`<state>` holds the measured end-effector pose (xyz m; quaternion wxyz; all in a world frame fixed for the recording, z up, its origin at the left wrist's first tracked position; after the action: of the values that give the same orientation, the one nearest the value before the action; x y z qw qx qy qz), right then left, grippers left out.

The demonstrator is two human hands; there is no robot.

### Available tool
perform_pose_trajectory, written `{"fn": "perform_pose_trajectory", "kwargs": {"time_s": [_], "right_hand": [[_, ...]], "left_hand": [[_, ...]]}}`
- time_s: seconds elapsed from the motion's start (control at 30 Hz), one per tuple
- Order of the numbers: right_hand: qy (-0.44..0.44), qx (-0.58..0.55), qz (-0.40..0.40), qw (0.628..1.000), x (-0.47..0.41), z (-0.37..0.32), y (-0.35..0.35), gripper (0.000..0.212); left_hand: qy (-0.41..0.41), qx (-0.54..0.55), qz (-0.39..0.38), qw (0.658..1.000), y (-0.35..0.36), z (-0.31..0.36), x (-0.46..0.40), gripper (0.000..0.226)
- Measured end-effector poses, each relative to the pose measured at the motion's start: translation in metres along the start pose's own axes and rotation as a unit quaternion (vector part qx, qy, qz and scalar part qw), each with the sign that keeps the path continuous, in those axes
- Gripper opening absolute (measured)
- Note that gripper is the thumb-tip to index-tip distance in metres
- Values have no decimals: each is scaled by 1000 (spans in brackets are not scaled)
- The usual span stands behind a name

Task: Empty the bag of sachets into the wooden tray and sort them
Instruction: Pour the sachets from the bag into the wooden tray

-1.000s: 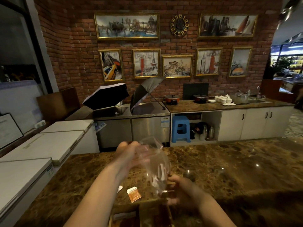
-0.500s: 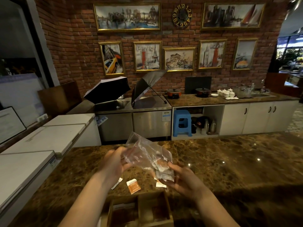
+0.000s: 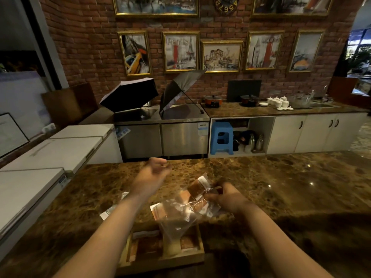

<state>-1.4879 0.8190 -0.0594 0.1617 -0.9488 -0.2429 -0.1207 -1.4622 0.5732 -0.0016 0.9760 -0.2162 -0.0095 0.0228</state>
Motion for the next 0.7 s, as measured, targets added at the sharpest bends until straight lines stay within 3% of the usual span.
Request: {"fn": "perform_pose_trajectory", "kwargs": {"time_s": [0.1,0.2,0.3,0.43,0.7], "right_hand": [[-17,70,9,997,-4,-7,4,30],[-51,175,-6,983,-4,-20,12,34],[-73,285,-22,955,-8,-27,20,36],[-63,357,-13,932,-14,-27,28,37],[-117,324,-45,938,-15,-35,31,36]], "left_hand": [[6,-124,-116,986,42,3,-4,50],[3,-94,-179,979,70,-12,-4,71],[15,-95,-168,981,77,-21,-4,71],[14,-108,-118,987,72,-32,-4,46],[7,-112,-76,991,56,-48,-5,34]]}}
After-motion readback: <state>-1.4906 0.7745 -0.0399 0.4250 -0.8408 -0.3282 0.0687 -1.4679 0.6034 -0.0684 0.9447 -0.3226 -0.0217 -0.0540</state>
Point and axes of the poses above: each hand's wrist, its own x-axis away from the middle knuckle, its own y-axis out of the palm, z = x × y, the point moved 7 cm from there along -x, towards the middle knuckle, and after that the axes turned 13 degrees about -z, right-handed, at the moved point
